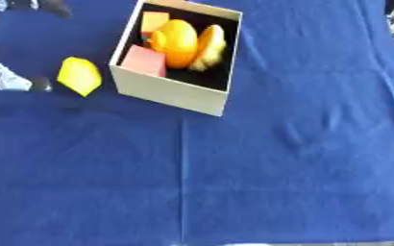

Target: Pick up objects on the table and place them in the box.

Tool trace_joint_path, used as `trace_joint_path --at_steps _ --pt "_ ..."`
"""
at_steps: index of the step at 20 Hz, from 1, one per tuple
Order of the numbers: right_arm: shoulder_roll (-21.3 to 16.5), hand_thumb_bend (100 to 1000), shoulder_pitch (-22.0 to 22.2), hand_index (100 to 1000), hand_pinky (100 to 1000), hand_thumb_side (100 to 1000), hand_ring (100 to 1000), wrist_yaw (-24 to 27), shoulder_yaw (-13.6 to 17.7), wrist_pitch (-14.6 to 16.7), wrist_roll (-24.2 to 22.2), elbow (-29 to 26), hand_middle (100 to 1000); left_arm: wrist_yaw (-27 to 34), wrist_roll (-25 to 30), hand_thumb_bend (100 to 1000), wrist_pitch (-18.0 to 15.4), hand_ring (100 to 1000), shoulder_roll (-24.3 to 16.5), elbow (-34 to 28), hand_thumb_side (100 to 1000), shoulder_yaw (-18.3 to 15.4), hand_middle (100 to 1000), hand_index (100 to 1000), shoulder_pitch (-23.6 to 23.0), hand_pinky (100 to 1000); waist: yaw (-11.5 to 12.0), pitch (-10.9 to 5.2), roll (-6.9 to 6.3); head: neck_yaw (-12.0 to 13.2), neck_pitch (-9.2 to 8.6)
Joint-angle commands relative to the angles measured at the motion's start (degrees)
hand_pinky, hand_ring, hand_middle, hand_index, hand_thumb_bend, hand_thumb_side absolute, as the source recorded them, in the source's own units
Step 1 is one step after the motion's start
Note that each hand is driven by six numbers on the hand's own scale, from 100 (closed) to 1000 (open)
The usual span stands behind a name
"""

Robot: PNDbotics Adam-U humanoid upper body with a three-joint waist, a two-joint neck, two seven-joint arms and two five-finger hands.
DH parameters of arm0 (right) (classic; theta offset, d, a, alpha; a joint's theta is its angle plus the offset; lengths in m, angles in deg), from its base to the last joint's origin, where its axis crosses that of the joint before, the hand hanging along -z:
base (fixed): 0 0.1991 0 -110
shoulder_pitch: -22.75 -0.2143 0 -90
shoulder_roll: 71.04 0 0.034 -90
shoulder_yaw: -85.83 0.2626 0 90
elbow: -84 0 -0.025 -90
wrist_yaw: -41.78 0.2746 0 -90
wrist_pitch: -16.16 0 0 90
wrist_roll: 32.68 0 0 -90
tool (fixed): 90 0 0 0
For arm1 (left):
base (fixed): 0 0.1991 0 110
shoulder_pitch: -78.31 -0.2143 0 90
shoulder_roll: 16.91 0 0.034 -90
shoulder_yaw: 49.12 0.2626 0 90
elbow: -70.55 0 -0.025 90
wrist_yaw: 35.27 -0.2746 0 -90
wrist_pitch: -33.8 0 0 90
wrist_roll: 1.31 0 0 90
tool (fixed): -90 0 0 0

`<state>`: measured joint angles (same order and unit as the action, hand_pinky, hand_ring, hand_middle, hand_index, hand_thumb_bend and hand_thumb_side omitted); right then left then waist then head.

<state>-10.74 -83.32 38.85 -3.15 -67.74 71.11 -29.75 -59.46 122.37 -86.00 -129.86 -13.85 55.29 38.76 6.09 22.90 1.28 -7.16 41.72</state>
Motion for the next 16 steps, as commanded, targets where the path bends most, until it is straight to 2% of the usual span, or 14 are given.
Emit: trace_joint_path --at_steps 1,3,9,13,16 --pt "-1.5 100 -0.2 854 926 428 828 -0.2 0.8 -0.1 0.2 -0.8 774 -1.4 4.9 611 -5.2 860 -2.8 -1.1 312 -0.3 818 901 0.1 878 0.0 -1.47 -0.01 0.1 -0.3" --pt "-1.4 100 -0.2 854 926 429 828 -0.2 0.8 -0.2 0.2 -0.8 774 -2.4 4.9 612 -5.4 861 -2.9 -0.9 294 -0.1 820 902 -0.2 878 0.0 -1.44 0.03 0.1 -0.3" --pt "-1.3 100 -0.4 854 927 431 828 -0.2 0.6 -0.2 0.1 -0.8 774 -3.7 8.0 626 -7.5 871 -2.6 1.2 100 1.4 827 901 -0.6 891 -0.1 -1.26 0.06 0.5 -0.23" --pt "-1.2 100 -0.3 854 928 433 828 -0.2 0.5 -0.4 0.0 -0.8 774 -3.9 11.5 676 -9.2 872 -3.1 2.1 100 1.7 816 891 -0.5 895 -0.1 -1.14 -0.05 0.6 -0.14" --pt "-1.0 100 -0.2 854 928 434 827 -0.2 0.4 -0.6 -0.1 -0.8 772 -4.3 12.4 676 -9.2 872 -2.9 2.7 100 1.3 819 893 -0.2 892 0.0 -1.07 -0.11 0.7 -0.15"
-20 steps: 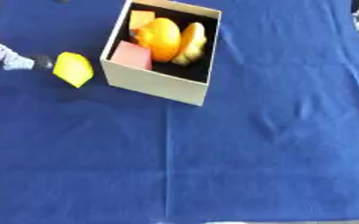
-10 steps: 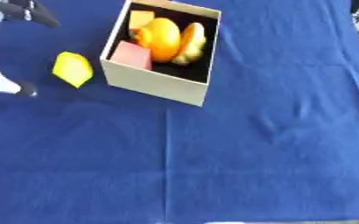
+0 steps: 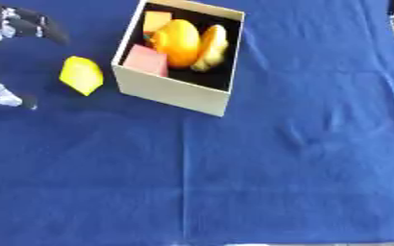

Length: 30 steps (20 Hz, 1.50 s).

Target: Pick up objects on the table and place them in the box.

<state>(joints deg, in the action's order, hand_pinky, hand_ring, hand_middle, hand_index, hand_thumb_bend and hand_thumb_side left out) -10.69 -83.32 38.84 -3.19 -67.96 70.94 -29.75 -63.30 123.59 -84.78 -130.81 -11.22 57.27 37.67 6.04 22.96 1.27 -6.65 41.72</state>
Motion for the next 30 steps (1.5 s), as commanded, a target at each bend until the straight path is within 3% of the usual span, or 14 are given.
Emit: trace_joint_path --at_steps 1,8,20,26,30 --pt "-1.0 100 -0.2 853 928 434 826 -0.2 0.4 -0.4 0.0 -0.8 772 -0.8 11.1 678 -10.3 873 -1.8 0.4 100 -0.8 821 893 1.1 892 0.0 -1.11 -0.11 0.2 -0.18" --pt "-0.7 100 -0.2 853 929 424 826 -0.3 0.1 -0.5 -0.4 -0.8 770 -4.8 8.1 659 -9.3 883 2.5 6.8 100 -1.5 843 904 4.1 898 -0.4 -0.96 0.0 0.6 -0.45" --pt "-0.1 100 -0.7 855 934 431 828 -0.1 -0.2 -0.9 -1.1 -0.8 770 -4.9 8.8 603 -12.2 883 7.3 13.3 100 -1.5 843 911 8.3 906 -0.8 -0.1 -0.6 0.8 -0.32" --pt "0.3 100 -0.7 857 936 429 829 0.0 -0.4 -1.0 -1.5 -0.8 771 -5.6 9.0 529 -11.5 869 9.0 15.0 100 -1.9 819 902 9.2 889 -1.1 0.13 -0.7 0.8 -0.37" --pt "0.5 100 -0.7 858 937 434 829 0.0 -0.3 -1.1 -1.4 -0.8 771 -6.3 9.4 438 -10.9 823 9.4 16.0 100 -1.8 753 856 9.1 853 -1.2 0.24 -0.77 0.8 -0.3"
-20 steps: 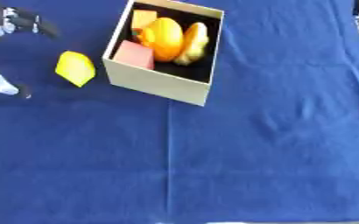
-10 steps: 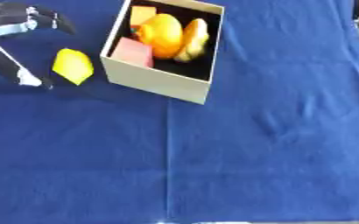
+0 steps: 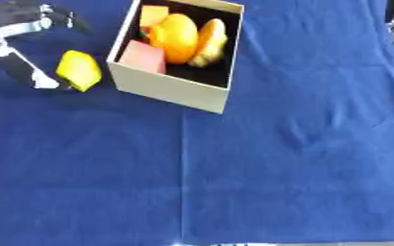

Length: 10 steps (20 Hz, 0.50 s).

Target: Pick up objects on the table and place them in the box.

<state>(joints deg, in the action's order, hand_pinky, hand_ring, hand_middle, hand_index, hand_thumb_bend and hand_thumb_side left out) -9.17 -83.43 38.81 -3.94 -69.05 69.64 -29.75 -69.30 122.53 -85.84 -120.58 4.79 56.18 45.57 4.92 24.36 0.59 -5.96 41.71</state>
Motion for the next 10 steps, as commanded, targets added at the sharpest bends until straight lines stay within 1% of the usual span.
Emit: trace_joint_path --at_steps 1,3,5,6,9,10 --pt "-1.0 100 -0.6 858 937 436 829 0.1 0.5 0.0 0.0 -0.8 771 -0.4 10.6 404 -9.7 798 -0.7 0.2 100 -0.7 722 826 1.2 837 -0.1 -1.17 -0.1 0.1 -0.3" --pt "-0.9 100 -0.5 858 937 437 830 0.3 0.5 -0.1 0.1 -0.8 771 -0.5 11.0 356 -9.4 757 -0.6 0.5 100 -0.6 663 766 1.1 809 -0.1 -1.21 -0.12 0.1 -0.32" --pt "-0.8 100 -0.5 859 938 439 830 0.3 0.6 -0.1 0.1 -0.8 771 -0.1 11.2 284 -9.1 733 -0.5 0.7 100 -0.6 635 706 1.1 791 -0.2 -1.27 -0.12 0.1 -0.27" --pt "-0.8 100 -0.5 859 938 440 830 0.4 0.6 -0.1 0.2 -0.8 771 0.2 11.3 268 -9.0 730 -0.3 0.8 100 -0.6 632 698 1.1 789 -0.2 -1.33 -0.1 0.1 -0.28" --pt "-0.7 100 -0.3 859 938 440 830 0.5 0.7 -0.2 0.2 -0.8 771 1.1 11.6 204 -8.8 709 -0.1 1.0 100 -0.4 599 638 1.0 781 -0.3 -1.45 -0.05 0.1 -0.33" --pt "-0.6 100 -0.2 859 939 440 831 0.5 0.7 -0.2 0.3 -0.8 771 1.3 11.6 207 -8.7 704 -0.1 1.0 100 -0.4 592 630 1.0 778 -0.3 -1.49 -0.06 0.0 -0.32"
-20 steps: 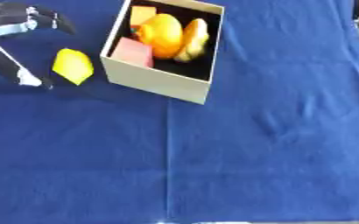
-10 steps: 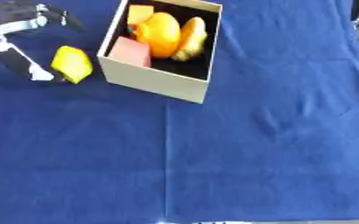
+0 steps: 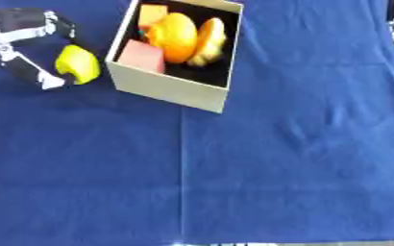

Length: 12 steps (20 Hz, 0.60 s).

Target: Pick up objects on the table and place them in the box.

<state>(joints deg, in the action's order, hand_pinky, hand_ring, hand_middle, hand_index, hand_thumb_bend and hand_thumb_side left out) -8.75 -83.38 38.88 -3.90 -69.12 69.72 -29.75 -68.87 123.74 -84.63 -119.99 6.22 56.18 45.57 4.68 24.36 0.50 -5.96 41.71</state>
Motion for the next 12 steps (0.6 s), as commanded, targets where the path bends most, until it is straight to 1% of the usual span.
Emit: trace_joint_path --at_steps 1,4,5,6,7,10,12 --pt "-1.0 100 -0.2 859 939 442 831 0.4 0.7 -0.2 0.2 -0.8 771 1.2 10.3 211 -9.8 697 -0.7 -0.4 100 -0.5 581 612 1.0 775 -0.1 -1.53 0.02 0.0 -0.3" --pt "-1.0 100 0.0 858 939 442 831 0.5 0.8 -0.3 0.3 -0.8 771 1.8 10.0 230 -9.4 673 -0.8 -0.7 100 -0.6 539 559 1.0 761 0.0 -1.64 -0.04 0.0 -0.29" --pt "-1.0 100 0.0 858 939 442 831 0.6 0.8 -0.4 0.3 -0.8 771 2.0 9.9 232 -9.3 671 -0.8 -1.0 100 -0.7 537 555 1.1 760 0.0 -1.66 -0.05 -0.1 -0.31" --pt "-1.0 100 0.0 858 939 443 831 0.6 0.8 -0.4 0.3 -0.8 771 2.1 9.6 251 -9.2 655 -0.9 -1.3 100 -0.8 514 532 1.1 753 0.0 -1.69 -0.05 -0.1 -0.31" --pt "-1.0 100 0.0 858 939 443 831 0.6 0.8 -0.3 0.3 -0.8 771 2.1 9.3 250 -9.1 642 -1.0 -1.9 100 -0.9 504 518 1.2 747 0.0 -1.71 -0.04 -0.2 -0.3" --pt "-1.0 100 0.2 858 939 445 831 0.6 0.9 -0.1 0.4 -0.8 770 2.2 7.5 244 -8.3 634 -1.1 -4.7 100 -2.1 496 506 1.5 741 0.0 -1.68 0.01 -0.3 -0.32" --pt "-0.9 100 0.3 858 939 444 831 0.6 1.0 0.1 0.5 -0.8 770 2.7 6.1 259 -7.6 640 -1.0 -7.8 100 -3.2 496 504 2.2 735 0.1 -1.64 0.06 -0.4 -0.34"
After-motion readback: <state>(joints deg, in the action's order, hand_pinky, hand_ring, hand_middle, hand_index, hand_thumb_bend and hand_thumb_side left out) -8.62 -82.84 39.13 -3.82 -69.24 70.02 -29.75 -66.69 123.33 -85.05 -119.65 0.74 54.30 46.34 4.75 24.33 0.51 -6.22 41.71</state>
